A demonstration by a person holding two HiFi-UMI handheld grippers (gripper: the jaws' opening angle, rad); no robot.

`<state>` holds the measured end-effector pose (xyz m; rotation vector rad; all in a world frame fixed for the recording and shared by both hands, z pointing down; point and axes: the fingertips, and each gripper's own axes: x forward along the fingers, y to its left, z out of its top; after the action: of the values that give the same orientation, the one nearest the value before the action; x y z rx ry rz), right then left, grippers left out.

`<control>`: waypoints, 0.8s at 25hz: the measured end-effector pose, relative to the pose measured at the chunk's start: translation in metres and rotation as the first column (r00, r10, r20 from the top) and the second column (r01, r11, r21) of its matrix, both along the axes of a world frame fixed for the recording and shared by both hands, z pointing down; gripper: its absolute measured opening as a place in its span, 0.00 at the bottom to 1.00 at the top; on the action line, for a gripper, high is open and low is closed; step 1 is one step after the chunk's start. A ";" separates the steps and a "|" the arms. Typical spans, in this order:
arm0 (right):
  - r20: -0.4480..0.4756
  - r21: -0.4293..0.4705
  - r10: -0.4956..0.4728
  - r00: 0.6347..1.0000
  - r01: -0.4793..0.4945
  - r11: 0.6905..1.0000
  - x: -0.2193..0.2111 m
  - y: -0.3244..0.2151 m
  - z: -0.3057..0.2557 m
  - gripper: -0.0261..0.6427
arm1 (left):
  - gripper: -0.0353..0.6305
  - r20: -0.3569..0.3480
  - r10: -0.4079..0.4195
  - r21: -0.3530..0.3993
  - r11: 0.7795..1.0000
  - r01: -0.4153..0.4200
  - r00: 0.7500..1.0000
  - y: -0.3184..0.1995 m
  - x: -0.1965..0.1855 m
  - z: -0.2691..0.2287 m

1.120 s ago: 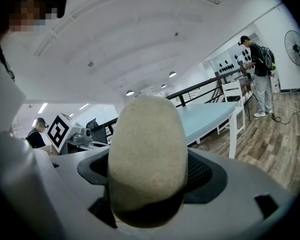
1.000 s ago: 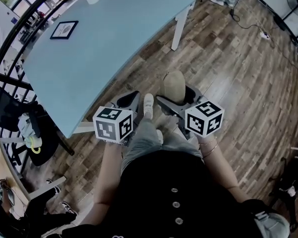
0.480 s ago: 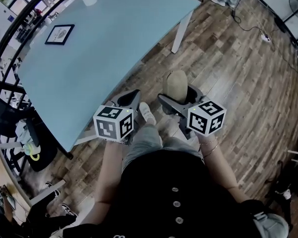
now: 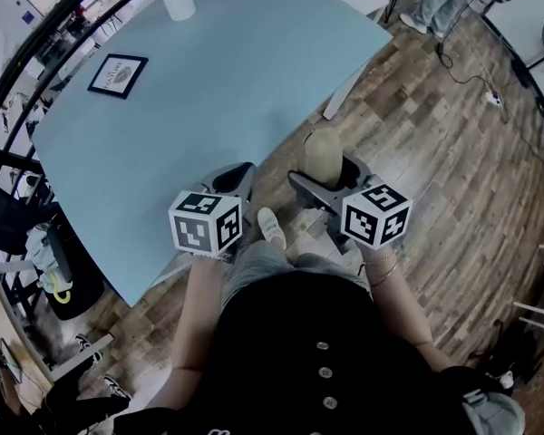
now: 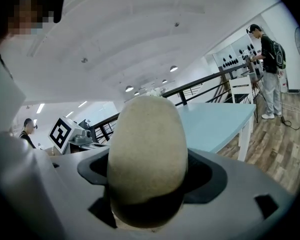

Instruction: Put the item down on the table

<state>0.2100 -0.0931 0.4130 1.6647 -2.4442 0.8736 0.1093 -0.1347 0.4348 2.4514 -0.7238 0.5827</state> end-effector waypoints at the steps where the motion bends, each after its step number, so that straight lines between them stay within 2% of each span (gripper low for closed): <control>1: -0.003 0.001 -0.001 1.000 0.001 1.000 0.001 -0.012 -0.002 0.64 | 0.08 -0.003 -0.003 0.003 1.000 0.003 1.000 -0.011 0.001 -0.002; 9: -0.018 0.039 -0.029 0.999 0.030 0.999 0.009 -0.089 -0.014 0.64 | 0.08 -0.019 -0.027 0.032 0.999 0.027 0.999 -0.082 0.007 -0.007; 13: -0.011 0.047 -0.050 0.999 0.051 0.998 0.005 -0.117 -0.016 0.65 | 0.08 -0.015 -0.059 0.040 0.997 0.060 0.998 -0.105 -0.002 -0.007; 20: 0.006 0.016 -0.197 0.980 0.196 0.980 -0.039 -0.151 -0.004 0.65 | 0.08 0.007 -0.173 0.013 0.985 0.173 0.985 -0.121 -0.045 0.004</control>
<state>0.1715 -0.2439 0.4089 1.3947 -2.5707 0.8379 0.0645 -0.2553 0.4393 2.3679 -0.9347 0.5220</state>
